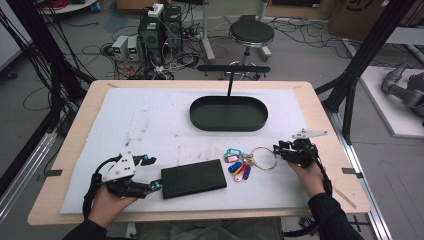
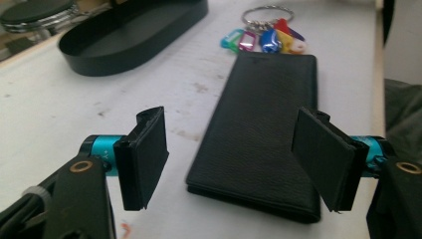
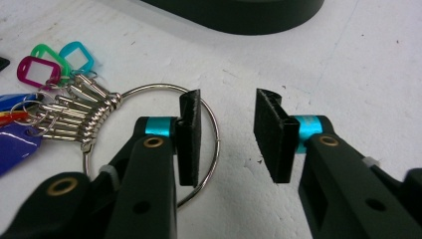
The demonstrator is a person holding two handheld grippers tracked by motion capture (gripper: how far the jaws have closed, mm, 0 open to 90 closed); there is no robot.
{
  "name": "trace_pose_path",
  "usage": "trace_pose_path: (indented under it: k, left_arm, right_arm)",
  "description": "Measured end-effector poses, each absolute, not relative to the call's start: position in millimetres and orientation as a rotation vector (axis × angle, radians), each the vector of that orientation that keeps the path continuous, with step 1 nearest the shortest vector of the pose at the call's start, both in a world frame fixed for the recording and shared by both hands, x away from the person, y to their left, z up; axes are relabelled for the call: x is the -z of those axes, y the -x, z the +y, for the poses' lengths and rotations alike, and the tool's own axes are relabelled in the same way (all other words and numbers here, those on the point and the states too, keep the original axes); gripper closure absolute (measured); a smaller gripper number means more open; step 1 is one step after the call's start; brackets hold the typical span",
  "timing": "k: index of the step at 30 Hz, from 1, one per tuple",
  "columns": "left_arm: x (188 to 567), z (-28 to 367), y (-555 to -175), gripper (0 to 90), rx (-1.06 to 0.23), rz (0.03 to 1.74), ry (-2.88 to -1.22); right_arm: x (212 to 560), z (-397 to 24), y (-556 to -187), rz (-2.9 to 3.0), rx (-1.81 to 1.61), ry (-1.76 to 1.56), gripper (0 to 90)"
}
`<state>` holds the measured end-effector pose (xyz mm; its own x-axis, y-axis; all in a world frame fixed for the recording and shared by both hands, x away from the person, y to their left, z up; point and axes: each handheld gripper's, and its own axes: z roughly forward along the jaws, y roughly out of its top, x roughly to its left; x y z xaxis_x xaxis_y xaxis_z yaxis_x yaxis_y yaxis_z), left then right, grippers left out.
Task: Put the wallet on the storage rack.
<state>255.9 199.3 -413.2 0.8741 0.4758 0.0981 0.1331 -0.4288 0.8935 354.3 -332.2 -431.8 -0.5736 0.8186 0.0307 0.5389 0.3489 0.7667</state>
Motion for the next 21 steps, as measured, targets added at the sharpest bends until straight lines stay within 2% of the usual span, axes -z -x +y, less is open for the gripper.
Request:
trace_pose_path:
  k: [10, 12, 21]
  left_arm:
    - [429.7, 186.8, -241.2, 40.2, -0.360, 0.339, -2.135]
    - [431.8, 183.0, -239.8, 43.6, -0.365, 0.307, -2.168]
    - [439.9, 177.3, -236.8, 47.2, -0.398, 0.227, -2.258]
  right_arm:
    - [426.7, -336.5, -351.6, 2.191, -1.130, -1.218, 49.4]
    - [425.4, -338.3, -351.0, 2.174, -1.145, -1.220, 48.6]
    - [424.0, -341.8, -350.9, 2.158, -1.175, -1.231, 48.4]
